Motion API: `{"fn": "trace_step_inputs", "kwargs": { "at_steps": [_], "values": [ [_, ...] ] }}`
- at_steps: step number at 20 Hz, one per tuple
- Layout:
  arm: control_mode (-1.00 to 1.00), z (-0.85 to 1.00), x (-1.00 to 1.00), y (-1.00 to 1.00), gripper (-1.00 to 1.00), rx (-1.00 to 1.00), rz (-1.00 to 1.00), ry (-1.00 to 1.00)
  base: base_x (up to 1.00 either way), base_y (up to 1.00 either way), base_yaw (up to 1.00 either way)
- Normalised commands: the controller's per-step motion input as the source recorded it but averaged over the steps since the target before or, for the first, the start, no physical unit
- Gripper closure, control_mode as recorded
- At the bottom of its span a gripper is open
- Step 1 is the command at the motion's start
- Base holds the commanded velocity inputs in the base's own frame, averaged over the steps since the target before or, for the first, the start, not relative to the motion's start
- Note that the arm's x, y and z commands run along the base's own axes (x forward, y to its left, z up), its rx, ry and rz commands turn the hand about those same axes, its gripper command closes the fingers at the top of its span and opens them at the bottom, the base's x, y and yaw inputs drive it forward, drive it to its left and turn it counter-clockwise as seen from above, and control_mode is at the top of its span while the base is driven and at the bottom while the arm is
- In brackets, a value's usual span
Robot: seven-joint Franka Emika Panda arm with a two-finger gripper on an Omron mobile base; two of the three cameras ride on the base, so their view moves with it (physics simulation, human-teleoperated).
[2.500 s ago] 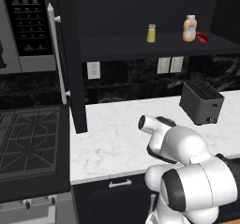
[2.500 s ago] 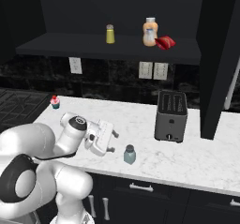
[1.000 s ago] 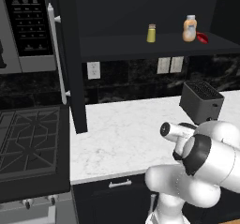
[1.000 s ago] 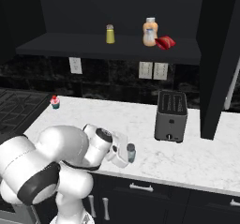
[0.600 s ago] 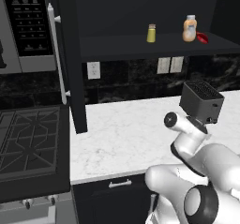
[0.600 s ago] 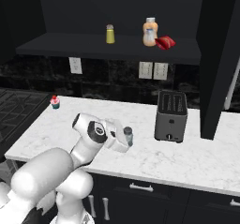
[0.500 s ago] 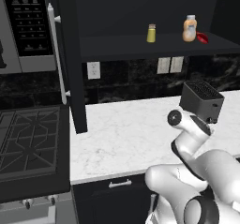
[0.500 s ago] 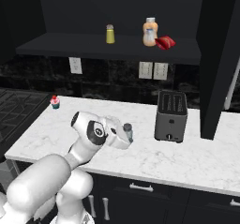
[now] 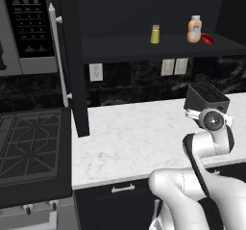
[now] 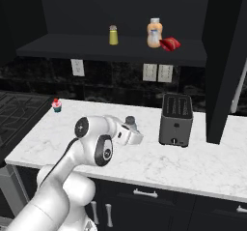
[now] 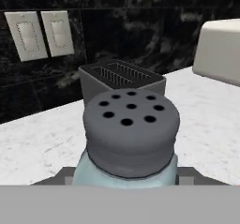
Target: Put the shaker and condiment bottle from the counter next to their counterparts in the cabinet.
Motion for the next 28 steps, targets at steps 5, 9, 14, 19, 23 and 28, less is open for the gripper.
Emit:
{"fn": "trace_step_inputs", "kwargs": {
  "at_steps": [5, 9, 14, 19, 23, 28],
  "values": [
    [-1.00, 0.56, -0.02, 0.20, 1.00, 0.00, 0.48, 0.00, 0.00, 0.00, 0.00],
    [-1.00, 0.53, 0.00, 0.58, 1.00, 0.00, 0.47, 0.00, 0.00, 0.00, 0.00],
    [-1.00, 0.66, 0.02, 0.79, 1.00, 0.00, 0.37, 0.00, 0.00, 0.00, 0.00],
    [-1.00, 0.93, -0.06, 0.47, 1.00, 0.00, 0.19, -0.09, 0.00, 0.00, 0.00],
    [-1.00, 1.00, -0.24, 0.02, 1.00, 0.00, 0.01, -0.17, 0.00, 0.00, 0.00],
    [-1.00, 0.89, -0.25, 0.02, 1.00, 0.00, 0.00, -0.14, 0.00, 0.00, 0.00]
  ]
}}
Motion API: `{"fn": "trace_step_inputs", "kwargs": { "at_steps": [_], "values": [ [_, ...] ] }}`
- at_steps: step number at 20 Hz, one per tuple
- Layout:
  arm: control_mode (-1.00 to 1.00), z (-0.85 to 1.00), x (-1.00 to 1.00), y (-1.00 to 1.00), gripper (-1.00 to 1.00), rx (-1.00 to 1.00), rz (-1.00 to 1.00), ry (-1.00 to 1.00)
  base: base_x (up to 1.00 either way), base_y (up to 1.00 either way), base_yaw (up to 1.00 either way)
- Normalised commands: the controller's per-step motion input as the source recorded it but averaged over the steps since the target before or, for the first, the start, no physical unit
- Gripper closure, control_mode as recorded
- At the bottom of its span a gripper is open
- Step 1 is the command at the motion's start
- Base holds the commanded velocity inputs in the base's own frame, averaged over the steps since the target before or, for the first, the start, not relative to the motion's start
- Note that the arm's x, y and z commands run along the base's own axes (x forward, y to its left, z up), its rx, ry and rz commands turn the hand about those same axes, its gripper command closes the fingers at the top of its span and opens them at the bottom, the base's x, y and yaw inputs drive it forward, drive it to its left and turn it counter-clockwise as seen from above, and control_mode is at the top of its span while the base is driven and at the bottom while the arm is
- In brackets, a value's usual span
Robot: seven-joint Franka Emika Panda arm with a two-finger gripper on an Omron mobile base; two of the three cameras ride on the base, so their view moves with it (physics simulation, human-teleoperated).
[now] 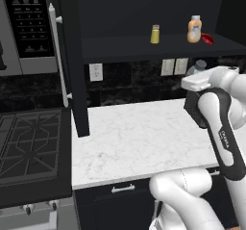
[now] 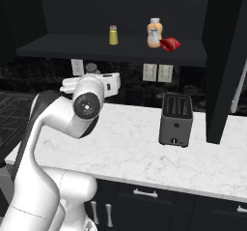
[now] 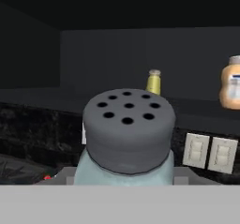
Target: Put the shaker and condiment bottle from the counter next to their counterparts in the cabinet.
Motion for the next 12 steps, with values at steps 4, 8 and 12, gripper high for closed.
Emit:
{"fn": "trace_step_inputs", "kwargs": {
  "at_steps": [4, 8, 12],
  "values": [
    [-1.00, 0.42, 0.11, 0.45, 1.00, -0.06, 0.00, 0.00, 0.00, 0.00, 0.00],
    [-1.00, 0.28, 0.40, 0.27, 1.00, -0.19, 0.00, 0.17, 0.00, 0.00, 0.00],
    [-1.00, 0.66, 0.18, 0.00, 1.00, -0.12, 0.06, 0.16, 0.00, 0.00, 0.00]
  ]
}}
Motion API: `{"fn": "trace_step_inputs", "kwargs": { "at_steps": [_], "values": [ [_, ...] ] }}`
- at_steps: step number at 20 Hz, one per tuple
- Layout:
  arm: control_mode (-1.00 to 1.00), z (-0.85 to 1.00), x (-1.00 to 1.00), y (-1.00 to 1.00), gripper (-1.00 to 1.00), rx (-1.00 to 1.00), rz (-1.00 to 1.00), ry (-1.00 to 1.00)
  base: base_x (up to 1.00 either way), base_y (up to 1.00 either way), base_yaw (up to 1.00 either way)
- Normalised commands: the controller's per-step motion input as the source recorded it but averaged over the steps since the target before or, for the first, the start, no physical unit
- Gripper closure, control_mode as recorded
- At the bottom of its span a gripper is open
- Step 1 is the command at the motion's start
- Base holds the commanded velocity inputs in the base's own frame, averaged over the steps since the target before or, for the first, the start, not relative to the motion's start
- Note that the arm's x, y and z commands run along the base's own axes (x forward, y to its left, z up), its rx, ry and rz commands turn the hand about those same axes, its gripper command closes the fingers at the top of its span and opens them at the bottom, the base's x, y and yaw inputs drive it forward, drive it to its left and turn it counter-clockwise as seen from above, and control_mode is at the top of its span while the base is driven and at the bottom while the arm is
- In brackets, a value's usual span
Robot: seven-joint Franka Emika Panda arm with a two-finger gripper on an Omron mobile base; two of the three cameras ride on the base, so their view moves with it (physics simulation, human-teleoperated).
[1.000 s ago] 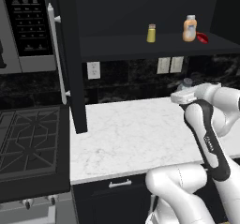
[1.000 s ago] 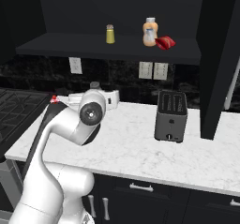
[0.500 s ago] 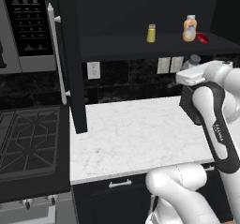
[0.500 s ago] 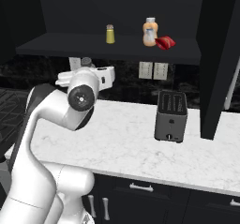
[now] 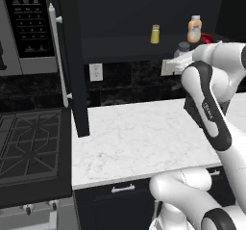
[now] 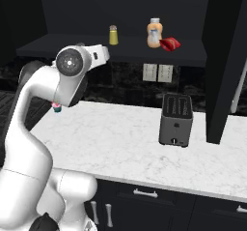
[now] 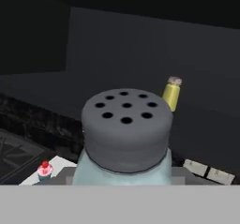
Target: Put the shaker and condiment bottle from the counter next to their counterparts in the cabinet.
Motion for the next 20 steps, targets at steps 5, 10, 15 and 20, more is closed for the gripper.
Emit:
{"fn": "trace_step_inputs", "kwargs": {
  "at_steps": [5, 10, 15, 20],
  "values": [
    [-1.00, 0.47, 0.00, 0.00, 1.00, -0.04, 0.00, 0.03, 0.00, 0.00, 0.00],
    [-1.00, -0.02, 0.18, 0.13, 1.00, 0.04, -0.13, -0.01, 0.00, 0.00, 0.00],
    [-1.00, 0.00, 0.13, 0.21, 1.00, 0.07, -0.27, -0.05, 0.00, 0.00, 0.00],
    [-1.00, 0.00, 0.02, 0.05, 1.00, 0.02, -0.09, -0.02, 0.00, 0.00, 0.00]
  ]
}}
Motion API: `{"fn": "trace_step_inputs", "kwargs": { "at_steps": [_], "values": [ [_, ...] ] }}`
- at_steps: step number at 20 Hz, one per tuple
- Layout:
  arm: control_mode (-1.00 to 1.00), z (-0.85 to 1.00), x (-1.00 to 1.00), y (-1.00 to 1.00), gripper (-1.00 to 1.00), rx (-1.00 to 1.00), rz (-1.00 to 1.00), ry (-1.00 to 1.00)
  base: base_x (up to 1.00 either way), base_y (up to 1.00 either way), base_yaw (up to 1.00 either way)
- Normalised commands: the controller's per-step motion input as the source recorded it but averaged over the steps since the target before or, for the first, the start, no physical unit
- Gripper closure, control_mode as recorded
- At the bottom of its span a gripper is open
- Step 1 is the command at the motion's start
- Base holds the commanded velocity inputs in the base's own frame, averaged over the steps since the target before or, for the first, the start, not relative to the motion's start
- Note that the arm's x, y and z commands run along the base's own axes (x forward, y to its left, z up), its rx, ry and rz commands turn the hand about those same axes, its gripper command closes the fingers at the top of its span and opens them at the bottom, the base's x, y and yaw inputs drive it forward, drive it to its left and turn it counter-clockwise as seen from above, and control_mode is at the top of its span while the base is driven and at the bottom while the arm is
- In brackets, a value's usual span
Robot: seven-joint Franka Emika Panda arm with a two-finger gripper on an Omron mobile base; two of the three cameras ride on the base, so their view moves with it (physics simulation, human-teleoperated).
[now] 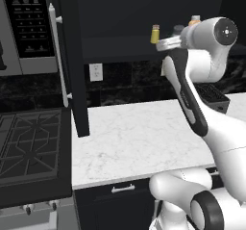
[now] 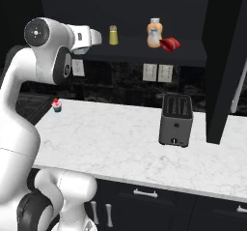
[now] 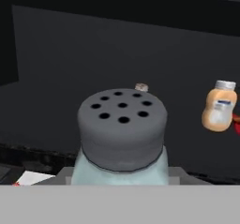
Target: Put the shaker and condiment bottle from the counter next to their counterparts in the cabinet.
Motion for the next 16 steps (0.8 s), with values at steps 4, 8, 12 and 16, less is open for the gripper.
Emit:
{"fn": "trace_step_inputs", "kwargs": {
  "at_steps": [4, 8, 12, 16],
  "values": [
    [-1.00, -0.19, 0.33, 0.09, 1.00, 0.04, 0.00, -0.01, 0.00, 0.00, 0.00],
    [-1.00, -0.01, 0.43, 0.01, 1.00, 0.06, 0.00, 0.00, 0.00, 0.00, 0.00],
    [-1.00, 0.00, 0.40, 0.02, 1.00, 0.04, 0.00, 0.00, 0.00, 0.00, 0.00],
    [-1.00, -0.11, 0.43, 0.01, 1.00, 0.00, -0.05, 0.00, 0.00, 0.00, 0.00]
  ]
}}
